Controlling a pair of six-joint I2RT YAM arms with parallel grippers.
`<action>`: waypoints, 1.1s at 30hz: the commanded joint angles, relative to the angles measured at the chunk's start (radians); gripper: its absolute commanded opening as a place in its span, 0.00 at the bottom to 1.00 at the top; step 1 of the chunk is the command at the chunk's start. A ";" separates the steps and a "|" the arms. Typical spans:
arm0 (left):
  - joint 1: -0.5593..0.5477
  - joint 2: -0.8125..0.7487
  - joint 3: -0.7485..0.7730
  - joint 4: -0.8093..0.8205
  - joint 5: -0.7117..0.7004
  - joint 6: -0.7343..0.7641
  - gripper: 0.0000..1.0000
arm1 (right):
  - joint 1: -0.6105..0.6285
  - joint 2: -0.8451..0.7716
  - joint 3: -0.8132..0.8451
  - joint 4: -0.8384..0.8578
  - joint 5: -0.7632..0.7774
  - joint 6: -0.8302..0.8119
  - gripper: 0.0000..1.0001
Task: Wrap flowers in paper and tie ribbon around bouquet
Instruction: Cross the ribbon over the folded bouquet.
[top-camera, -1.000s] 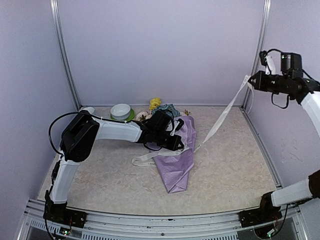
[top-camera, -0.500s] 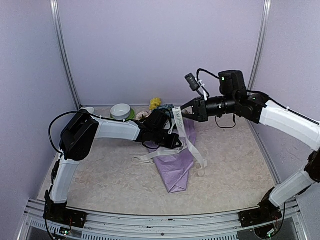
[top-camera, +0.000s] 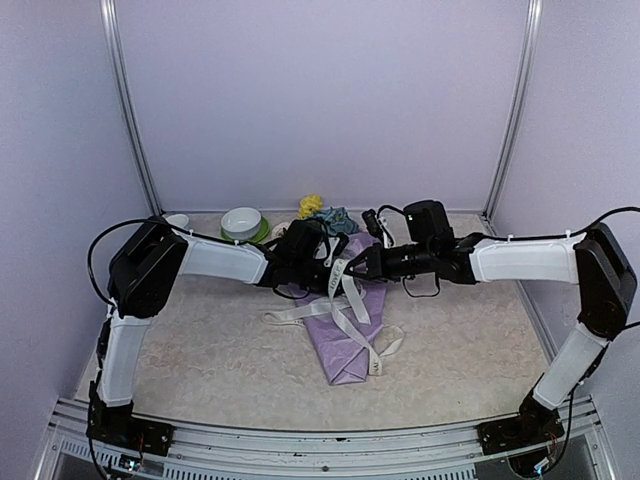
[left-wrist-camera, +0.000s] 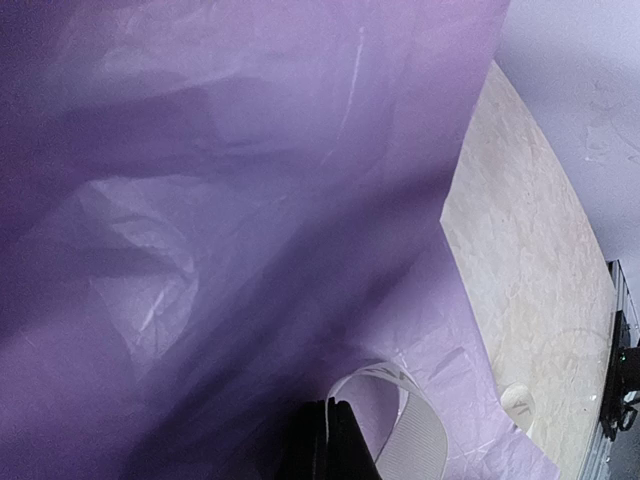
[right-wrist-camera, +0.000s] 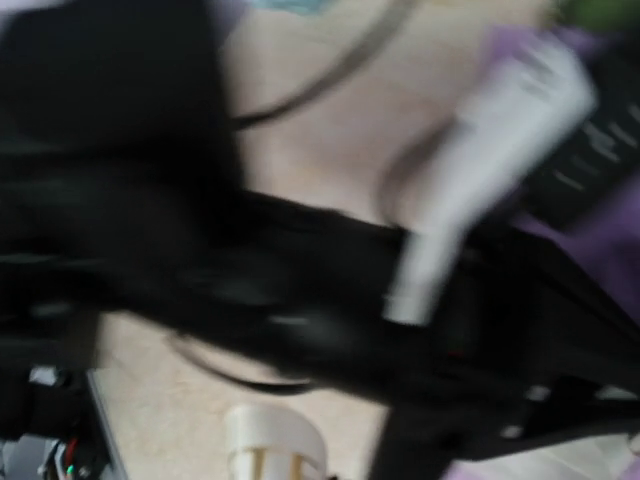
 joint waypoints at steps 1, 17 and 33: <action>0.005 -0.056 -0.022 0.062 -0.002 -0.026 0.00 | -0.016 0.101 -0.010 0.044 0.056 0.081 0.00; 0.023 -0.461 -0.300 0.008 -0.284 0.022 0.00 | -0.120 0.370 0.230 -0.142 0.059 -0.010 0.00; -0.257 -0.321 0.132 -0.142 -0.043 0.518 0.00 | -0.118 0.402 0.369 -0.206 -0.154 -0.242 0.39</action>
